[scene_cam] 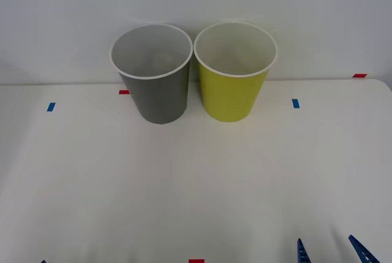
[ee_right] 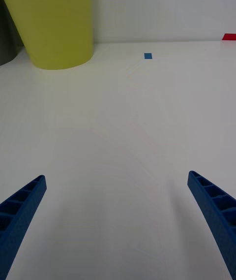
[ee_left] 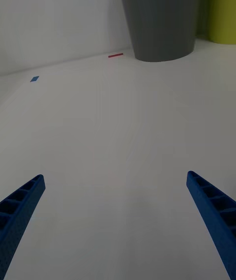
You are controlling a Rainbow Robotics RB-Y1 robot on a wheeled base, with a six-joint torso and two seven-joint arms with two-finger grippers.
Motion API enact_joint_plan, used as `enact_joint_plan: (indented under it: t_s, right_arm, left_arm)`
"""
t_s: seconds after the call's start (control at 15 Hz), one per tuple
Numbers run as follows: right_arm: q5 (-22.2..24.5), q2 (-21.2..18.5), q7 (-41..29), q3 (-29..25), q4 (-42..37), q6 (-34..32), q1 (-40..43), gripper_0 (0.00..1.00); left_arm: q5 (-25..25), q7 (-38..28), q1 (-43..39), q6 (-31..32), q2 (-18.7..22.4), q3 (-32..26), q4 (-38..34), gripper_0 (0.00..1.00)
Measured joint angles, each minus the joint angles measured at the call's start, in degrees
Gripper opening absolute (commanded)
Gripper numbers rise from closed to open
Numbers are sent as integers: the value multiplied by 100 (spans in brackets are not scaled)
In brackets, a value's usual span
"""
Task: Put cans in the gray bin and PET bottles in the light green bin.
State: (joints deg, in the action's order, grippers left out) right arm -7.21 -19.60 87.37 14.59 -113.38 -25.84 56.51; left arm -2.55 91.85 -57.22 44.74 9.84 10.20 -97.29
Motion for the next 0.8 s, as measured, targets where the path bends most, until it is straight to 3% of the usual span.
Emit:
enact_joint_plan:
  t_s: [0.8]
  right_arm:
    - [0, 0, 0, 0, 0, 0, 0, 100]
  left_arm:
    - [0, 0, 0, 0, 0, 0, 0, 100]
